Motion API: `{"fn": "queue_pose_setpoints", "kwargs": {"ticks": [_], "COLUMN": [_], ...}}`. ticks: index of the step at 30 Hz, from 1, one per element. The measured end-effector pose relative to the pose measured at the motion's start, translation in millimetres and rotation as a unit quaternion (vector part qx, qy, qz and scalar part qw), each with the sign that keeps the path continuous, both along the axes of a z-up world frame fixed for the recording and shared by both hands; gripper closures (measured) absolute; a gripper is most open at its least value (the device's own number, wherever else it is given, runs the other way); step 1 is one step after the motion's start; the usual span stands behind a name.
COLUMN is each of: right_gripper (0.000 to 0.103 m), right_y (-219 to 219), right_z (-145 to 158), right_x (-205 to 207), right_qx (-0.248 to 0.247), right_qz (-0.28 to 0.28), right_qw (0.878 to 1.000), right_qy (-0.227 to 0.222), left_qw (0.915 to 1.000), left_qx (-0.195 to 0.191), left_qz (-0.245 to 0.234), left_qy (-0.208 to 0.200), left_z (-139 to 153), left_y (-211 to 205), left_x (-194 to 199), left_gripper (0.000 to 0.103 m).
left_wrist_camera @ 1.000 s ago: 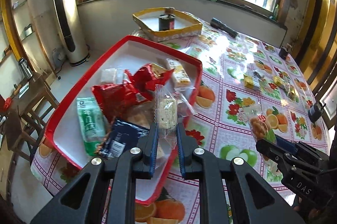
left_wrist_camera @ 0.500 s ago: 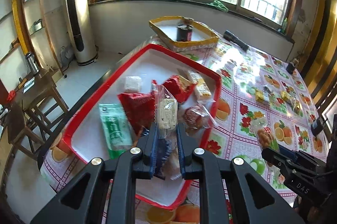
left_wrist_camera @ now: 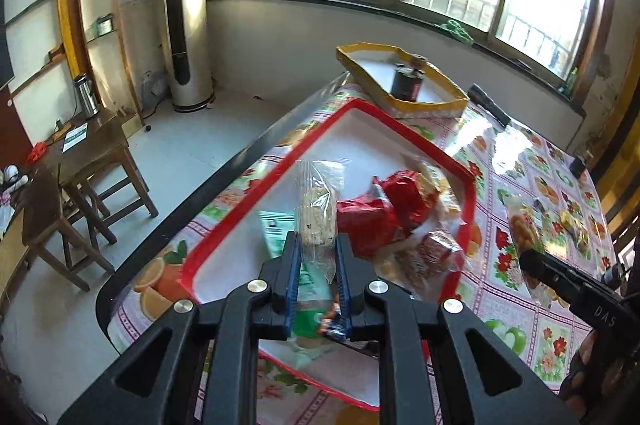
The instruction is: Organize snacks
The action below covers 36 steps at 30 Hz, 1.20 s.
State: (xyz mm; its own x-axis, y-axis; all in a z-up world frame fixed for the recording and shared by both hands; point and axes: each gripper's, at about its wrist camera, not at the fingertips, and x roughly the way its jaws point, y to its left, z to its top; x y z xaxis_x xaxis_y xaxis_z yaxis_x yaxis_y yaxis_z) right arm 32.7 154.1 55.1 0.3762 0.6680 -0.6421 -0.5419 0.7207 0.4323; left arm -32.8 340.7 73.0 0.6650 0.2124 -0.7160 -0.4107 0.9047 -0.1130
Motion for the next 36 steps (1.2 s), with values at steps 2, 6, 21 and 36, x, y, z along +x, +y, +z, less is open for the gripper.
{"fn": "queue_pose_setpoints", "kwargs": {"ticks": [2,6,21,36], "right_gripper": [0.067,0.067,0.066,0.066], "right_y": [12,28,68,75], "right_z": [1,2,-22,-37], "right_x": [1,2,81,99], "right_qx": [0.002,0.007,-0.010,-0.010], "right_qz": [0.011,0.024,-0.002,0.005], "right_qw": [1.000,1.000,0.999,0.999], "right_qy": [0.000,-0.002,0.030,0.040], "left_qw": [1.0000,1.0000,0.9992,0.9992], "left_qx": [0.000,-0.004,-0.022,-0.002], "left_qz": [0.004,0.007,-0.030,-0.022], "left_qy": [0.001,0.001,-0.014,0.035], "left_z": [-1,-2,6,-20], "left_y": [5,12,7,1], "left_x": [-1,-1,48,89], "left_gripper": [0.088,0.088,0.088,0.088]}}
